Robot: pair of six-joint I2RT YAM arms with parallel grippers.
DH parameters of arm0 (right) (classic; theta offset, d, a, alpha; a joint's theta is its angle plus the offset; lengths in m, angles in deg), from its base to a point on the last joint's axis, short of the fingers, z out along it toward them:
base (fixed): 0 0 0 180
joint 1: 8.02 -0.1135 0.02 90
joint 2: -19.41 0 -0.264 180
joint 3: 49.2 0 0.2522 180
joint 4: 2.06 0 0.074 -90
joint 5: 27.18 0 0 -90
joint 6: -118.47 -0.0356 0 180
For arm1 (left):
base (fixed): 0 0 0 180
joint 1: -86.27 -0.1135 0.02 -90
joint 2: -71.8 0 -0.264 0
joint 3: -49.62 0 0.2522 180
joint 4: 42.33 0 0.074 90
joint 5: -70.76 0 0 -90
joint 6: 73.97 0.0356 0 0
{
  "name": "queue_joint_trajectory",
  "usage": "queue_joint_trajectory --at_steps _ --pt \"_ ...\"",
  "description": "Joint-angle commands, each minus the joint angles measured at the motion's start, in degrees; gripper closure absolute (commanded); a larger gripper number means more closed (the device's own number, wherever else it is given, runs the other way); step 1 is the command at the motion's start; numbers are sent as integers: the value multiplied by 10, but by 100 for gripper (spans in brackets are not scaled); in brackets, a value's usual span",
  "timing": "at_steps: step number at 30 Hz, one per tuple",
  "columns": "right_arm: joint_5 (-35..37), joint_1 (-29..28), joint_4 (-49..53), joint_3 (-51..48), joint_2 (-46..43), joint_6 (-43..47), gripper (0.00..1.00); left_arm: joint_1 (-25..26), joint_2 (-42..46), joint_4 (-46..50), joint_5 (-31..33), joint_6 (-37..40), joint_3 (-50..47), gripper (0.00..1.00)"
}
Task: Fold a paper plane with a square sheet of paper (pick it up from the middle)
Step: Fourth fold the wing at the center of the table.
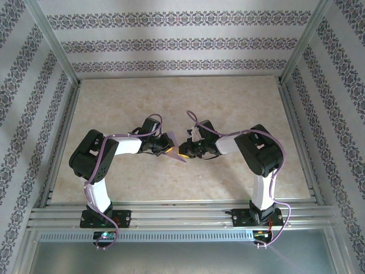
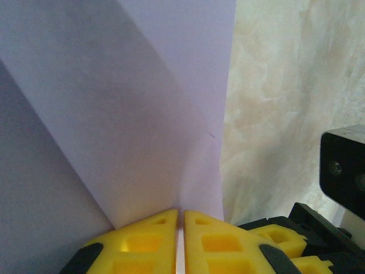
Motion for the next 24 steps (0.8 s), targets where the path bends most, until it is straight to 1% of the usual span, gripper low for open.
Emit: queue_joint_trajectory --at_steps 1,20,24 --pt "78 -17 60 -14 43 15 87 3 -12 8 -1 8 7 87" --pt "85 -17 66 -13 48 17 86 2 -15 -15 -26 27 15 86" --pt "89 -17 71 -13 50 22 90 1 -10 -17 -27 33 15 86"
